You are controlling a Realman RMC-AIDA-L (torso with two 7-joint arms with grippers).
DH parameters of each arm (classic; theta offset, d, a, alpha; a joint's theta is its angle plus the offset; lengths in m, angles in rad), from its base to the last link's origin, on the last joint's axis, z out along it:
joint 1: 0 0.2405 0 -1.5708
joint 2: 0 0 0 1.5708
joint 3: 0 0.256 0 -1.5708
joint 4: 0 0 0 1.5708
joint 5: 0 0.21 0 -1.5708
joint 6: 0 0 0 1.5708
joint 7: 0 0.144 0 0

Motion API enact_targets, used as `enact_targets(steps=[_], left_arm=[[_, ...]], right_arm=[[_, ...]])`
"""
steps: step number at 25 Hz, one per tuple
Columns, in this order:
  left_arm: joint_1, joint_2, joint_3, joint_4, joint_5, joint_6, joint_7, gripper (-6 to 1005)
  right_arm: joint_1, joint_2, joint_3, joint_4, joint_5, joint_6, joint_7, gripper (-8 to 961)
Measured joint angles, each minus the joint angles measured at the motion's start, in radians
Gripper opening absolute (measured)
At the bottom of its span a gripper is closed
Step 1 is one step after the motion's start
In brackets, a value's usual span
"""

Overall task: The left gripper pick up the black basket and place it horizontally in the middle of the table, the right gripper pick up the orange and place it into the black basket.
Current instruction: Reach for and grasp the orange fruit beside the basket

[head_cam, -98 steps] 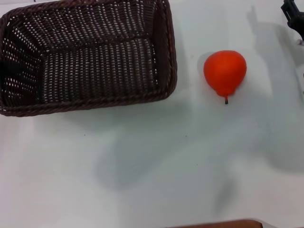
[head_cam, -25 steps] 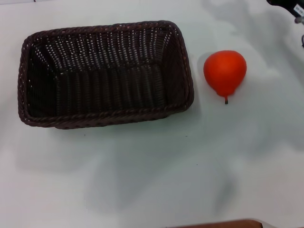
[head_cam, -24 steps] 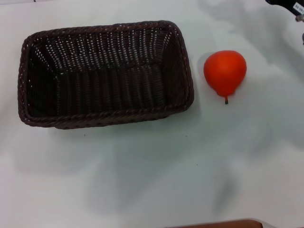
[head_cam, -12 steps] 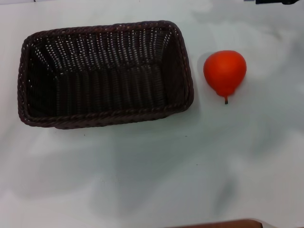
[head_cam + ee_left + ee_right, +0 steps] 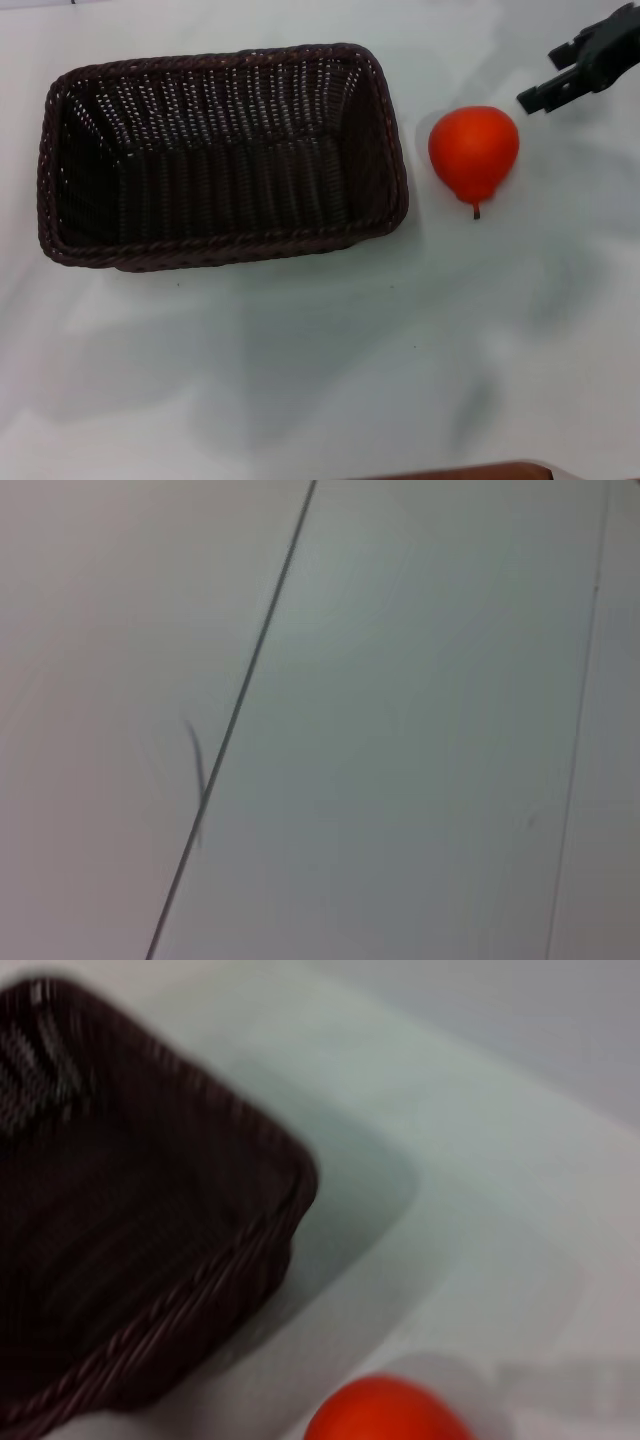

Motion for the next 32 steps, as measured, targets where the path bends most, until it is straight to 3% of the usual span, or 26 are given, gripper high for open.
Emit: enact_targets(steps=[6, 13, 20, 26, 28, 32], left_arm=[[-0.001, 0.002, -0.002, -0.024, 0.000, -0.020, -0.002, 872], [0.002, 0.003, -0.004, -0.026, 0.000, -0.021, -0.004, 867], [0.006, 0.002, -0.004, -0.027, 0.000, -0.022, -0.024, 863], [0.011, 0.003, -0.004, -0.027, 0.001, -0.025, -0.035, 862], [0.012, 0.002, -0.003, -0.027, 0.002, -0.025, -0.038, 862], [0.013, 0.002, -0.003, -0.027, 0.005, -0.025, -0.040, 863]], right_arm=[[0.003, 0.032, -0.152, 0.060, -0.007, 0.095, 0.040, 855], [0.011, 0.068, -0.271, 0.136, -0.008, 0.234, 0.047, 774], [0.006, 0.082, -0.305, 0.164, -0.004, 0.306, 0.041, 694], [0.002, 0.080, -0.298, 0.158, 0.003, 0.297, 0.039, 458], [0.001, 0.080, -0.300, 0.158, 0.003, 0.296, 0.039, 303], [0.001, 0.080, -0.300, 0.158, 0.003, 0.296, 0.039, 250]])
